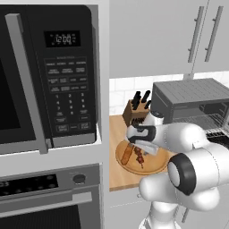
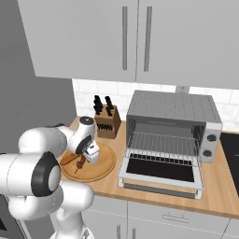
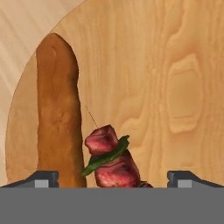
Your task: Pick up the kebab skewer and baguette bread, and place them inside the toaster oven. Close the toaster oven door and start by setting the timer.
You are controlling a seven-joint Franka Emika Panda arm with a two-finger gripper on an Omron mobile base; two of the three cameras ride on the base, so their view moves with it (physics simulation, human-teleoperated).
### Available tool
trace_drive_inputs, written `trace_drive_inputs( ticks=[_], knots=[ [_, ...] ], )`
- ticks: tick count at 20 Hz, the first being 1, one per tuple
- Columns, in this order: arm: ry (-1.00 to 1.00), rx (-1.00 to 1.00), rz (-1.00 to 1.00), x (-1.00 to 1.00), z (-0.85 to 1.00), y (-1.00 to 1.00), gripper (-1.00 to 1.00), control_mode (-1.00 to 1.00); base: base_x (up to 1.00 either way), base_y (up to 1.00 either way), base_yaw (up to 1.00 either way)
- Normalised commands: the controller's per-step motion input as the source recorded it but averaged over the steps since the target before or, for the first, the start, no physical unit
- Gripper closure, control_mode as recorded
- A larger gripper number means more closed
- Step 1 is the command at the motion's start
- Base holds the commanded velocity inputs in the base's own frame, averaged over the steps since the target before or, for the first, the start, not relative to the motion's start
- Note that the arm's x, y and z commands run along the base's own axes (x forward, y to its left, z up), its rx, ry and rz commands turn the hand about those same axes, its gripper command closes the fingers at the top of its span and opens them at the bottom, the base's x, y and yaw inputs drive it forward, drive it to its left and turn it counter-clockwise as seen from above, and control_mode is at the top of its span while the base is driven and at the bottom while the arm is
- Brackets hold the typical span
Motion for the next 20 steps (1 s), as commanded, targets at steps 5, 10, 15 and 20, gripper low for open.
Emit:
trace_drive_inputs(
  ticks=[5, 10, 15, 20],
  knots=[
    [0.00, 0.00, 0.04, 0.03, 0.03, 0.23, -1.00, -1.00, 0.00, 0.00, 0.00],
    [0.00, 0.00, 0.00, 0.44, 0.00, 0.07, -1.00, -1.00, 0.00, 0.00, 0.00],
    [0.02, -0.01, 0.00, 0.24, 0.00, 0.08, -1.00, -1.00, 0.00, 0.00, 0.00],
    [0.06, -0.05, 0.00, 0.00, -0.01, 0.37, -1.00, -1.00, 0.00, 0.00, 0.00]
  ],
)
